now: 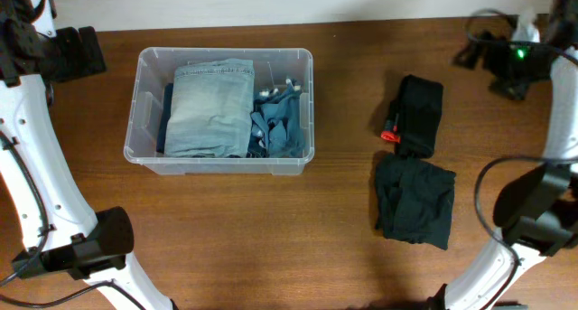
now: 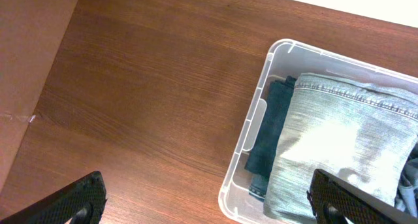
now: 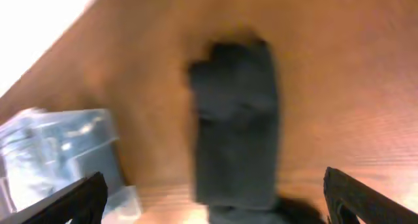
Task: Pack container
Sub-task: 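Move the right gripper to the black folded clothing and grasp, then lower the black clothing into the box with the right gripper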
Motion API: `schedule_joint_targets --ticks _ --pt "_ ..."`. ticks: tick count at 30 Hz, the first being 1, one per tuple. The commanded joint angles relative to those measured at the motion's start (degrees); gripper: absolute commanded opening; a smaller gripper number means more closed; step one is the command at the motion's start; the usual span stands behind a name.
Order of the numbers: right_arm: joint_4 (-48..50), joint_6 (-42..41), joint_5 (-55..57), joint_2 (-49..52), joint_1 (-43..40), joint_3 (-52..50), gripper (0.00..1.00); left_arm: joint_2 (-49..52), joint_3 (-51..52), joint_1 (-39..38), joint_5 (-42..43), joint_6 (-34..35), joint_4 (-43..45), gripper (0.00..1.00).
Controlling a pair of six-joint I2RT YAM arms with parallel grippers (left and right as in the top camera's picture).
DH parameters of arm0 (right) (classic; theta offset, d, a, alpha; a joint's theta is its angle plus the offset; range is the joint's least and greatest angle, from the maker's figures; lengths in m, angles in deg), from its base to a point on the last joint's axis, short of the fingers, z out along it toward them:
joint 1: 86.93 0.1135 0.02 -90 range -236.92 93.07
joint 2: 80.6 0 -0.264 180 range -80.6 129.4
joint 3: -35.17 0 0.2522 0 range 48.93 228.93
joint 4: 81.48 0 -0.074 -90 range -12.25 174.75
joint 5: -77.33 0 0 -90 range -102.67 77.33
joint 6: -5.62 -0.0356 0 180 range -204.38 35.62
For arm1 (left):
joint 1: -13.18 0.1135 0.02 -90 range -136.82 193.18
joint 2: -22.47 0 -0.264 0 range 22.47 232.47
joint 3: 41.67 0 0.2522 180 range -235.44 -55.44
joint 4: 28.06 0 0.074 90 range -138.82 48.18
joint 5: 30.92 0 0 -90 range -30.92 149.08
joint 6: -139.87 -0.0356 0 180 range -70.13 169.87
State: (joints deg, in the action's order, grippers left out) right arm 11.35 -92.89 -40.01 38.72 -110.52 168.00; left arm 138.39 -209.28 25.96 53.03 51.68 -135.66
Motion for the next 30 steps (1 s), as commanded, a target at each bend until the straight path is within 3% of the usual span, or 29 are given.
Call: schedule_joint_targets --ticks 1,5,13,17,18,21,22,25,30 --pt "2.56 1.05 -2.71 3.08 -1.25 -7.48 0.99 -1.29 -0.87 0.04 -0.26 0.57 0.07 1.0" --pt "13.07 6.78 -8.44 4.52 -0.81 -18.01 0.99 -1.29 -0.87 0.04 -0.26 0.57 0.07 1.0" --pt "27.74 6.14 -11.23 4.59 0.46 -30.45 1.0 -1.29 -0.87 0.04 -0.26 0.57 0.07 1.0" --pt "34.18 3.23 -11.32 4.59 1.92 -36.3 0.95 -1.29 -0.87 0.04 -0.26 0.55 0.07 1.0" --pt "35.52 2.56 -11.65 4.61 2.25 -37.29 0.92 -1.29 -0.87 0.04 -0.26 0.57 0.07 1.0" --pt "39.69 2.01 -15.91 4.61 3.37 -39.8 0.58 -1.29 -0.87 0.04 -0.26 0.57 0.07 1.0" --pt "39.82 1.68 -16.24 4.52 3.91 -39.74 0.43 -1.29 -0.87 0.04 -0.26 0.55 0.07 1.0" --pt "39.78 -0.35 -16.2 4.02 4.17 -39.3 0.24 -1.29 -0.87 0.04 -0.24 0.57 0.07 1.0" --pt "37.46 -2.14 -16.24 -0.28 4.26 -36.89 0.14 -1.29 -0.87 0.04 -0.26 0.57 0.07 1.0"
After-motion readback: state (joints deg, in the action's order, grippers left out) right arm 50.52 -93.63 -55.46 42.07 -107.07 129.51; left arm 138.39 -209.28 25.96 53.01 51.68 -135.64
